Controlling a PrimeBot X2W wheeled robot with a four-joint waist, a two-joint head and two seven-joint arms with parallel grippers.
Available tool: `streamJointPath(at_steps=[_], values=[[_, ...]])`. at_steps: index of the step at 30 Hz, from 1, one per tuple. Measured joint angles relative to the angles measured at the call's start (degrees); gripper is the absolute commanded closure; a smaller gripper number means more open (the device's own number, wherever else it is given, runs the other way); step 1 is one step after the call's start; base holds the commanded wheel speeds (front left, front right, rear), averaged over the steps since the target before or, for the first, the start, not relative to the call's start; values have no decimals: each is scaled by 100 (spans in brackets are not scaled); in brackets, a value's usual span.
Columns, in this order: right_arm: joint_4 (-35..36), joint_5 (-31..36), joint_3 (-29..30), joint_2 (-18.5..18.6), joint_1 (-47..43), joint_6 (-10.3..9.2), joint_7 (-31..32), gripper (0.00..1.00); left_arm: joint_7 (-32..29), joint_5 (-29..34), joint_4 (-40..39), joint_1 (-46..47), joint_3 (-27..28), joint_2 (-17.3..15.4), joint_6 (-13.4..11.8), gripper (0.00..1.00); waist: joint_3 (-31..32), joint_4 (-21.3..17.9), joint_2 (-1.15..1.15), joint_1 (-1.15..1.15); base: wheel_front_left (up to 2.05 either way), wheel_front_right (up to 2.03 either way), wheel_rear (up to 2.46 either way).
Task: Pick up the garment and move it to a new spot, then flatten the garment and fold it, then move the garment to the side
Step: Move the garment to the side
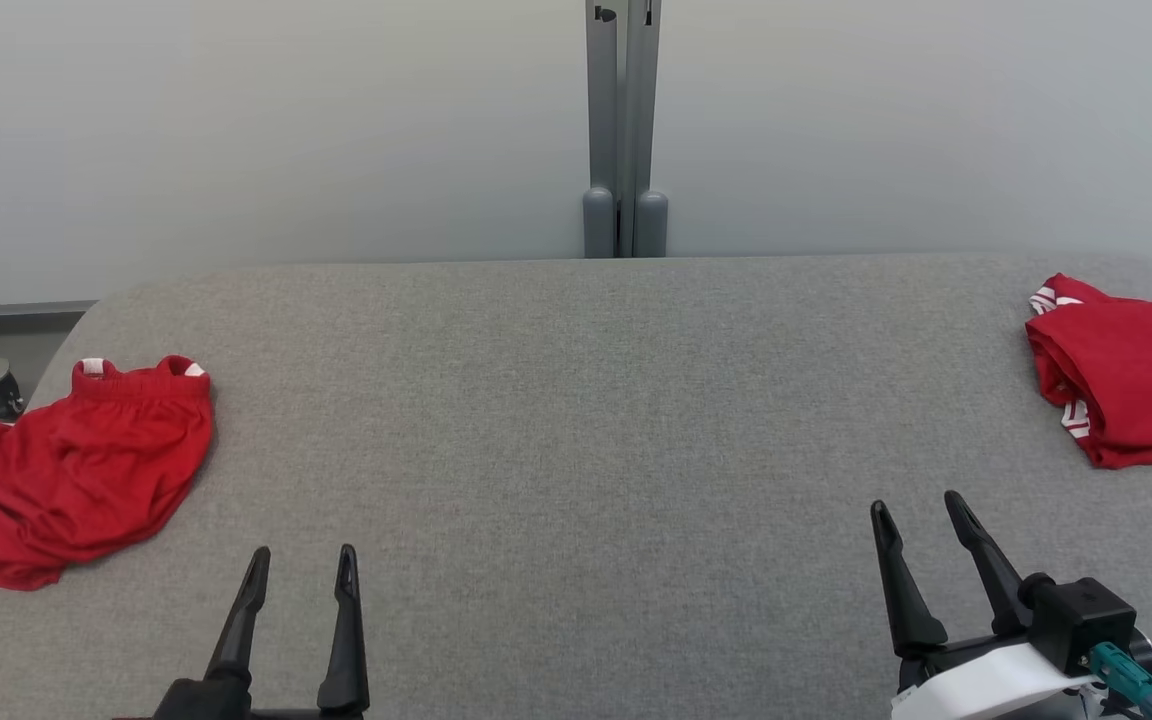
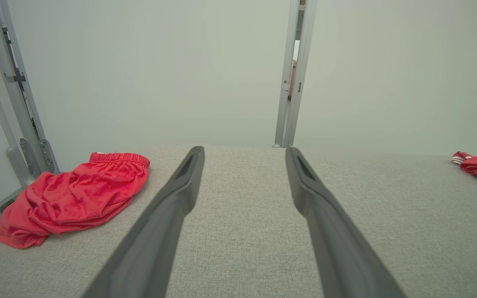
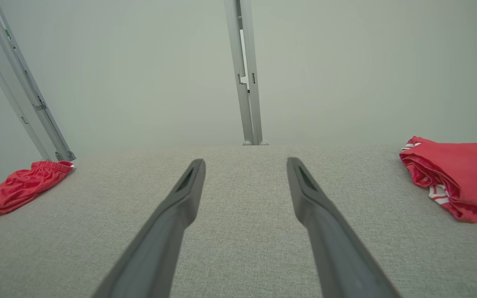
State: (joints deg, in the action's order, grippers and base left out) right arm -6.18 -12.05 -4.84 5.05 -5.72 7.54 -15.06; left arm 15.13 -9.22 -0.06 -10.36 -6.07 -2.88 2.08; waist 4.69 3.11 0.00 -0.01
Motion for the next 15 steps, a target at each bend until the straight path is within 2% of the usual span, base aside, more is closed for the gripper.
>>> streamJointPath(at_steps=[15], values=[[-24,79,130,-99,-52,0,0,0,-1,53,236,-58,-73,1,49,0,0,-47,0,0,0,0,0]])
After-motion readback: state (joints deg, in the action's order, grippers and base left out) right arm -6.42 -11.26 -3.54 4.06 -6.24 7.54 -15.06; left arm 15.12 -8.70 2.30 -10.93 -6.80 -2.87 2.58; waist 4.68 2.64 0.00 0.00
